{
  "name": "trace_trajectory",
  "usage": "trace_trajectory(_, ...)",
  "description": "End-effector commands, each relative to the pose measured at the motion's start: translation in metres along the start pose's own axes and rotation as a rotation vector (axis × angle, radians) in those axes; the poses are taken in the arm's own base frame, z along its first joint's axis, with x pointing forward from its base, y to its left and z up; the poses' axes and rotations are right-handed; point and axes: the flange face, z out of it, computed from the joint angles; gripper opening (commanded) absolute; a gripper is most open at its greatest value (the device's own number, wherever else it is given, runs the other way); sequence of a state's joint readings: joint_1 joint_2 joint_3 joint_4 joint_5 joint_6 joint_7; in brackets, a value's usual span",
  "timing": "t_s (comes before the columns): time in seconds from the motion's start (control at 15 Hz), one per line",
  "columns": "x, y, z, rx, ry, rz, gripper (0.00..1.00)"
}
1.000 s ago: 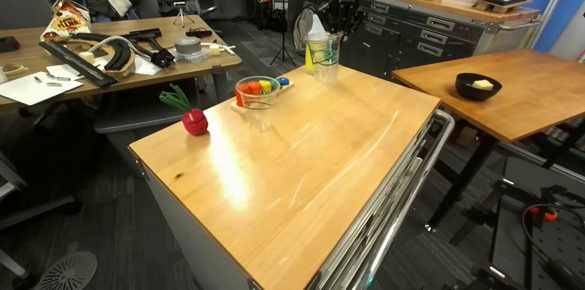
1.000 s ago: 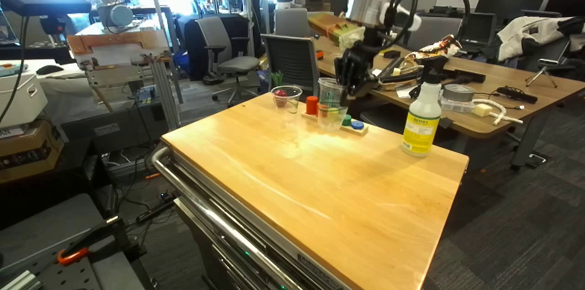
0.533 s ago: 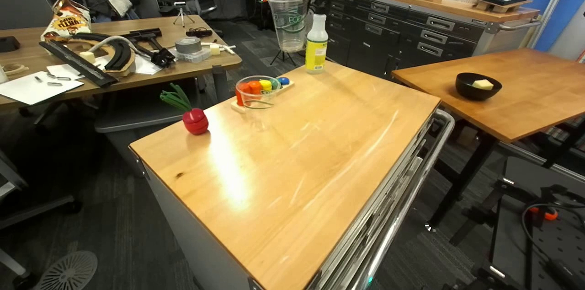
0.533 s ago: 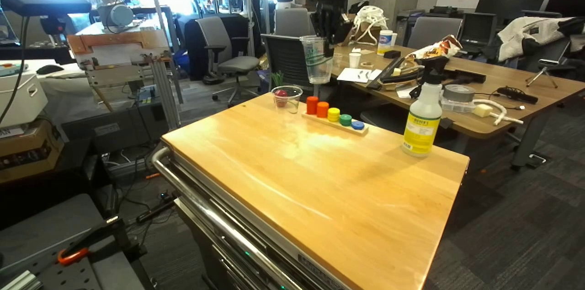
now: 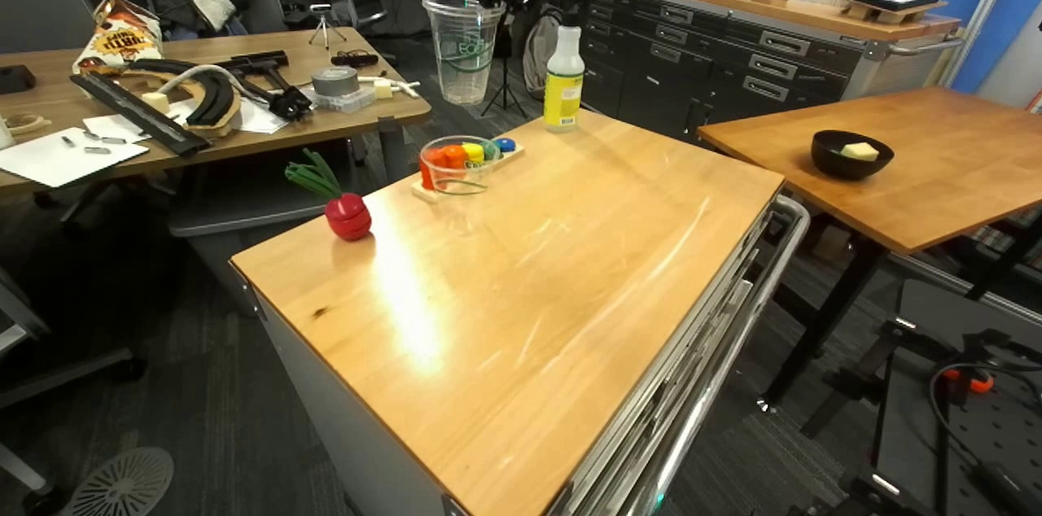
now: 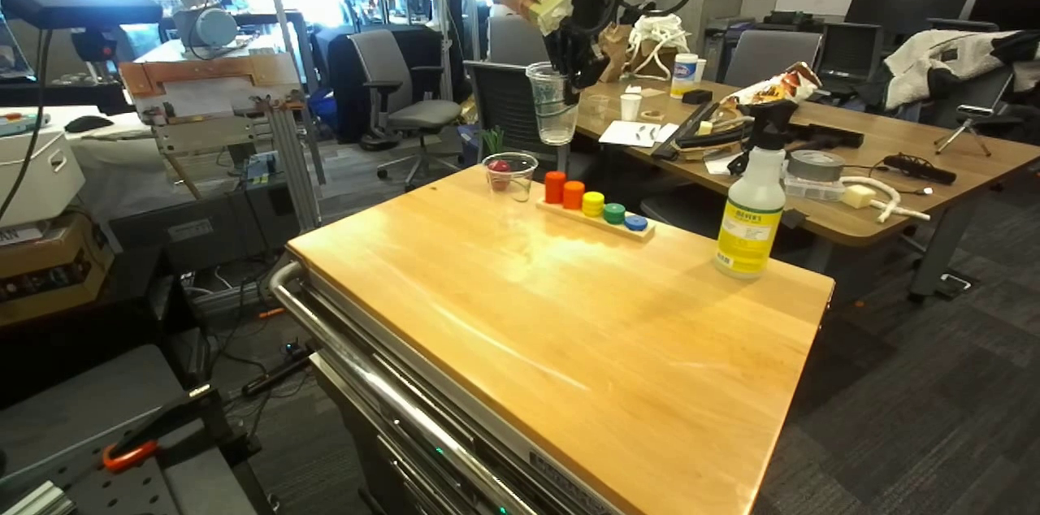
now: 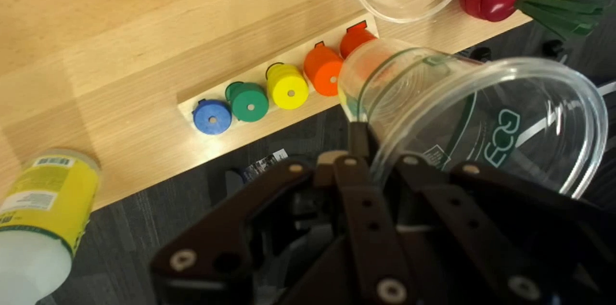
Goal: Stack up the three plastic cups on the table.
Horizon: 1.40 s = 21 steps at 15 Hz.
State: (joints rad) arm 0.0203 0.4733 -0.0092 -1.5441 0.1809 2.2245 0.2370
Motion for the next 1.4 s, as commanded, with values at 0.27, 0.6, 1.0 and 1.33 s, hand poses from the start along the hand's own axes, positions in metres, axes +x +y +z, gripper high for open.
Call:
trace_trajectory(0.27, -0.012, -0.023, 0.030, 0.057, -0.057, -0.038, 0.01)
trace_trajectory(0.6, -0.023, -0.038, 0.027, 0.039, -0.042, -0.083, 0.01)
trace_trajectory(1.0, -0.034, -0.052, 0.013, -0.053, -0.024, -0.161, 0.01)
trace_trajectory(1.33, -0.038, -0.063, -0.012, -0.071, 0.009, -0.206, 0.01)
